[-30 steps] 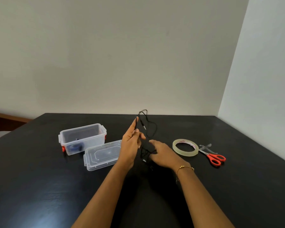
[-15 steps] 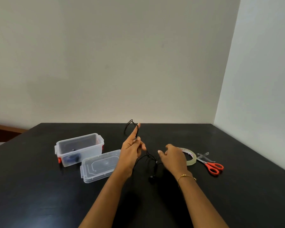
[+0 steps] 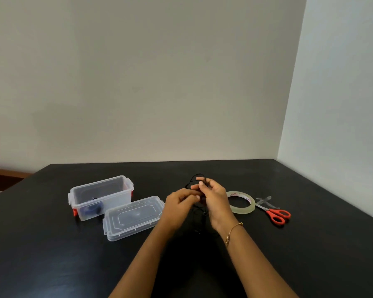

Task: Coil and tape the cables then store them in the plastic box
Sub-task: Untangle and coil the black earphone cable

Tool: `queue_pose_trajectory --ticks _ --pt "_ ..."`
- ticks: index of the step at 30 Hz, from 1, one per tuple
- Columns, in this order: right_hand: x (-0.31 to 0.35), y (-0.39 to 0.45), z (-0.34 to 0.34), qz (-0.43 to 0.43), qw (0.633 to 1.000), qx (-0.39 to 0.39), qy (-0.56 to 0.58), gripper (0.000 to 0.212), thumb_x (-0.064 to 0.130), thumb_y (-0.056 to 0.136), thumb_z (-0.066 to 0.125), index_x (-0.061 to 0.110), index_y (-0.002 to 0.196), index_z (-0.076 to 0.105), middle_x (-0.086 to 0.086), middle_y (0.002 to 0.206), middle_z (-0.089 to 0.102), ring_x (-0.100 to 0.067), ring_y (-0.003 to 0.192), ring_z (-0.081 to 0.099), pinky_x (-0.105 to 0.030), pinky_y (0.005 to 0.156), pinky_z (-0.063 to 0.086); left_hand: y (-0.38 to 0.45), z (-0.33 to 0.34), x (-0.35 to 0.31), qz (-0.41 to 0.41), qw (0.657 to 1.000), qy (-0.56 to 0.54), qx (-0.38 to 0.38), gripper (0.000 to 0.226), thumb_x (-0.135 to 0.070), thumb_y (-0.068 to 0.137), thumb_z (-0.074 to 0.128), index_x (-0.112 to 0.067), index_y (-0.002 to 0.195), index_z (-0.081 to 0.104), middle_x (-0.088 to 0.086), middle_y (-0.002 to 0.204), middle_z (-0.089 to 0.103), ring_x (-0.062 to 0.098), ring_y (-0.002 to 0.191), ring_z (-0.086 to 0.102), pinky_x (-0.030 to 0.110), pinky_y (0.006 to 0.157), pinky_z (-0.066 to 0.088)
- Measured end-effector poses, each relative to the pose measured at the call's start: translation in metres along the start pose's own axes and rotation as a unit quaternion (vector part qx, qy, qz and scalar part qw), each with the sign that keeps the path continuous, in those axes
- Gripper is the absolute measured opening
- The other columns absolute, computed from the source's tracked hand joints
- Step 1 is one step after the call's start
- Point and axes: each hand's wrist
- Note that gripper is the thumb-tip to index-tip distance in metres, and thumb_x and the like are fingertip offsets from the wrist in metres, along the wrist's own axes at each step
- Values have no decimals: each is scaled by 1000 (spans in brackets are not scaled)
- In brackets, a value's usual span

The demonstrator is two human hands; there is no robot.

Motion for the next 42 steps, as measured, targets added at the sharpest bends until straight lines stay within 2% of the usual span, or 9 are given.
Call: queue_pose_trajectory --ticks 5,9,13,16,18,22,31,37,42 --pt "3 -5 0 -36 995 85 -25 24 12 95 44 21 94 66 1 86 68 -14 86 62 -25 75 48 5 -10 1 -134 981 -107 -85 30 -36 90 54 -9 98 65 8 95 68 17 89 65 26 75 55" --pt "1 -5 3 -6 984 173 -40 27 12 94 43 20 108 65 1 87 65 -9 74 57 -18 61 45 5 -9 0 -127 968 -209 -52 35 -20 91 55 -12 125 52 6 104 67 23 99 64 34 83 54" --pt "-1 -3 -4 -33 987 145 -65 17 17 93 50 19 94 67 3 62 50 -6 52 39 -16 48 33 12 -16 -3 -98 905 -389 -141 62 -6 96 42 -15 147 10 6 103 67 15 87 66 33 88 50" --pt "-1 3 -13 -54 989 105 -94 14 18 93 51 20 89 65 3 69 55 -6 61 48 -17 56 39 15 -28 -4 -92 866 -448 -201 48 -4 98 35 -15 142 21 7 92 67 12 71 69 22 67 56" --pt "-4 7 -17 -54 989 91 -107 14 17 94 48 20 91 61 4 78 60 -7 70 56 -19 61 43 14 -28 -6 -94 879 -418 -210 31 -4 99 34 -16 127 39 7 88 67 11 69 69 18 61 55" --pt "-9 9 -20 -63 982 88 -157 14 17 96 45 14 94 59 3 78 61 -6 68 53 -18 60 41 11 -22 -9 -81 877 -420 -219 16 -4 96 41 -16 94 50 9 84 65 14 71 68 17 62 56" --pt "-17 19 -36 -188 888 63 -414 19 25 91 55 11 90 67 3 66 57 -2 57 47 -12 54 35 12 -41 3 -89 863 -342 -361 24 2 81 64 -19 84 54 3 84 66 12 76 64 14 58 52" --pt "-4 14 -34 -102 982 10 -156 16 16 92 53 8 89 66 1 66 55 -9 60 51 -16 54 44 16 -38 17 -54 949 37 -308 18 -10 85 64 -16 97 53 -4 83 61 12 80 60 26 80 49" --pt "18 2 -25 -71 990 24 117 14 9 89 56 10 79 67 0 65 63 -11 60 64 -19 54 53 12 -27 21 -92 986 -2 -137 23 -13 90 57 -9 112 54 2 90 62 13 76 62 11 58 51"
Point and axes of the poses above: each hand's wrist, its own y-axis towards the middle knuckle, its own z-axis out of the palm, x = y × z
